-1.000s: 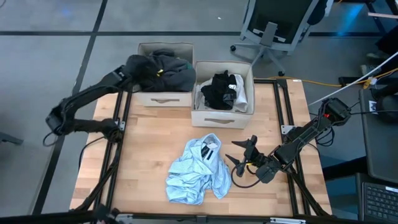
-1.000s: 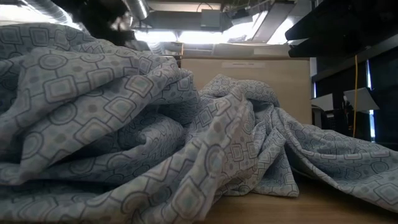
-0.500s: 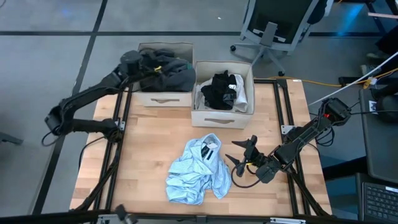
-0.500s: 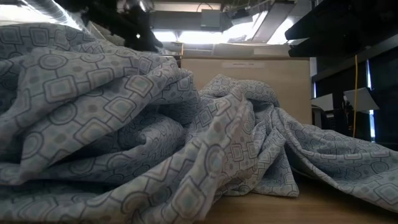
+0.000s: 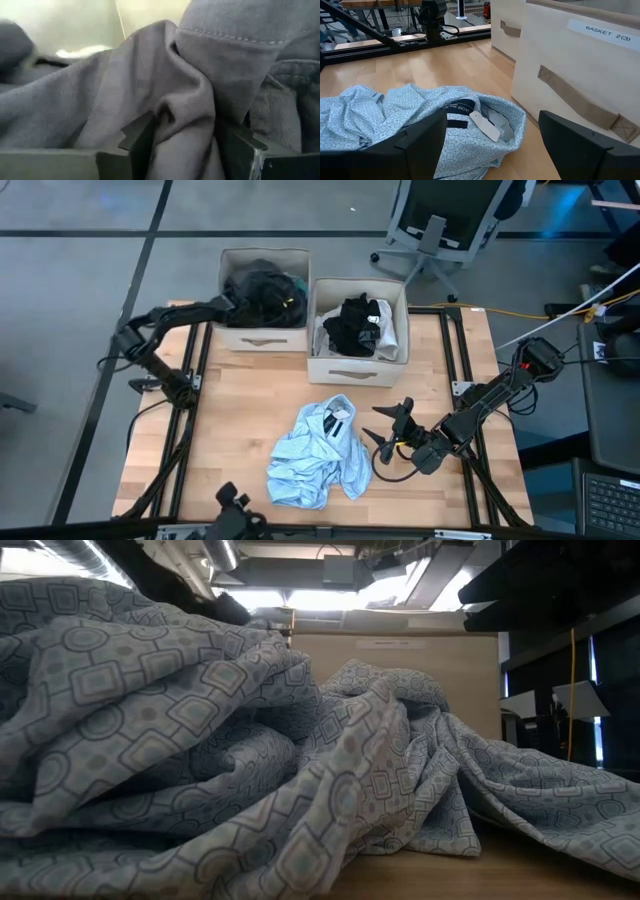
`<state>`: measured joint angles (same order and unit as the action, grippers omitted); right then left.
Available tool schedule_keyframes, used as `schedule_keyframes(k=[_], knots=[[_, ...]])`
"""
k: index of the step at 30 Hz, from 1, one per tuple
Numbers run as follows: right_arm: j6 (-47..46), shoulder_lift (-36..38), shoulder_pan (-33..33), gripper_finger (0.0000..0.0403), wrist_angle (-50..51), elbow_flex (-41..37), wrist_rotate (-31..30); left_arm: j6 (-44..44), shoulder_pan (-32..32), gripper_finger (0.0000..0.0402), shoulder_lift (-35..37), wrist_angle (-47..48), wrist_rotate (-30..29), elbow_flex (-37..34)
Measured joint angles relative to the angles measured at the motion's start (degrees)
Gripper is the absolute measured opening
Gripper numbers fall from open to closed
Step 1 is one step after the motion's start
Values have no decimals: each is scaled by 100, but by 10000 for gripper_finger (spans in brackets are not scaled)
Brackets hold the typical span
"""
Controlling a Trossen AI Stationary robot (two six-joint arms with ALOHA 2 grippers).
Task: Sort clothes
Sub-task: Put the gray shorts into the left laundry organizer, then put the blue polo shirt into the left laundry organizer
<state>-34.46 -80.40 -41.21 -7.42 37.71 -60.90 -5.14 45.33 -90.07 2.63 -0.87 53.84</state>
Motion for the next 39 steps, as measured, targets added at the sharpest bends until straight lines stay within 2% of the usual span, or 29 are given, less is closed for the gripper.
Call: schedule_keyframes(k=[9,17,32,39], knots=[[0,0,0,316,5,0,2,39,69,175,-961,-85,-80,38],[0,0,0,316,15,0,3,26,60,175,-957,-128,-143,19],[0,0,0,316,28,0,4,-2,-81,175,1329,533,-211,-58],[0,0,0,316,19,0,4,-2,-488,175,2525,599,-184,-39]])
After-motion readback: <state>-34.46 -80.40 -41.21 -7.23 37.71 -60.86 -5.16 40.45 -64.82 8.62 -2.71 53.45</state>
